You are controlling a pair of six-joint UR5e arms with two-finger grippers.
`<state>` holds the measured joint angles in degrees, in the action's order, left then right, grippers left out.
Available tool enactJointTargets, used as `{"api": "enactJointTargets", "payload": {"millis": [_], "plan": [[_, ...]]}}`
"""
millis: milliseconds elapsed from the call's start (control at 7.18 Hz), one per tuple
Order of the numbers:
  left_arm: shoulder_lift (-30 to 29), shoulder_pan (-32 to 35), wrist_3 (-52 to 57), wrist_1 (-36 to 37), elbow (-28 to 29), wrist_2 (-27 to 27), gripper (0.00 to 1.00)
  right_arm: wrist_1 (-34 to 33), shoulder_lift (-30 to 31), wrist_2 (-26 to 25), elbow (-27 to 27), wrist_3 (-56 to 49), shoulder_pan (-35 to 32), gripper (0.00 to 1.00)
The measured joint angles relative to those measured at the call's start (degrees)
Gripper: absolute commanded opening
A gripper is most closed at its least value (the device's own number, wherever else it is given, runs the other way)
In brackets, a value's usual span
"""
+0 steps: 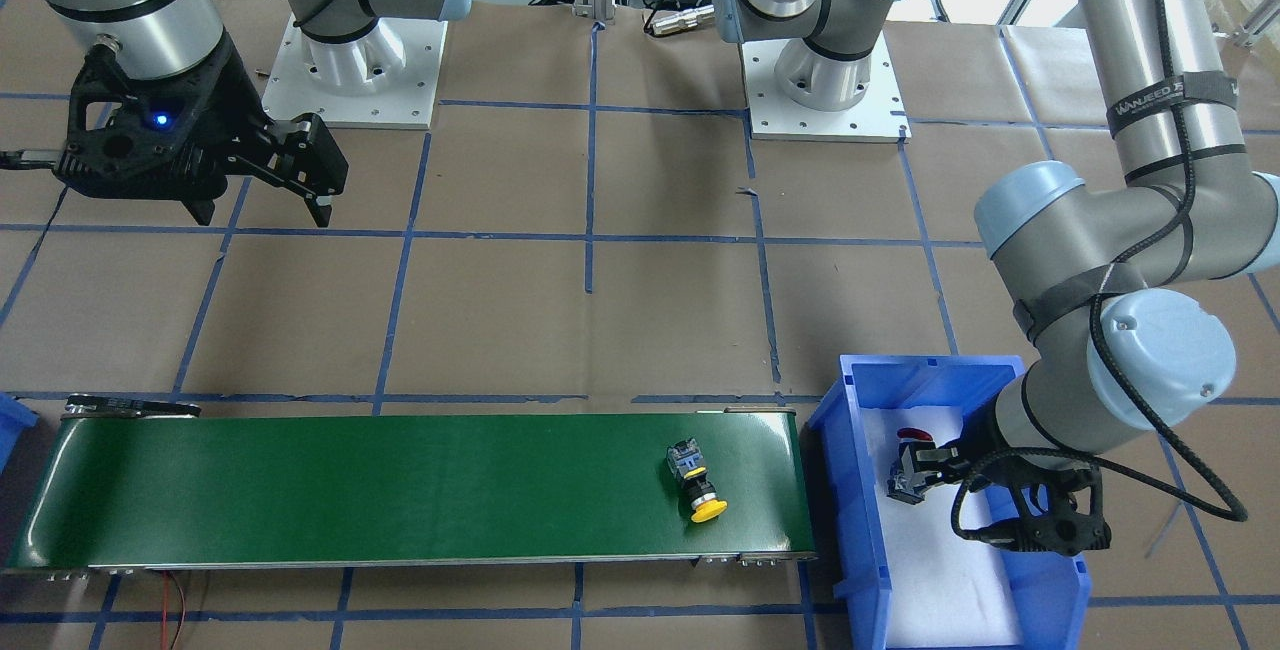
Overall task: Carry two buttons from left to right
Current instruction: 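Release the yellow button on the belt and return the left gripper to the bin, then grasp the red-capped button in the bin with the left gripper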
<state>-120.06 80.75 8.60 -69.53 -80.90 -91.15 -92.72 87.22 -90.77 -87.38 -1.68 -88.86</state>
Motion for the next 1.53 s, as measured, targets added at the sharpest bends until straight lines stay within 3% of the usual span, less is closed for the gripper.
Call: {"api": "enactJointTargets", "payload": {"millis": [1532], "plan": [[-0.57,0.01,1.92,0.44,-5.51,0.10,0.61,0.08,0.02,0.07,-0.07,0.08,-0.03,1.00]]}}
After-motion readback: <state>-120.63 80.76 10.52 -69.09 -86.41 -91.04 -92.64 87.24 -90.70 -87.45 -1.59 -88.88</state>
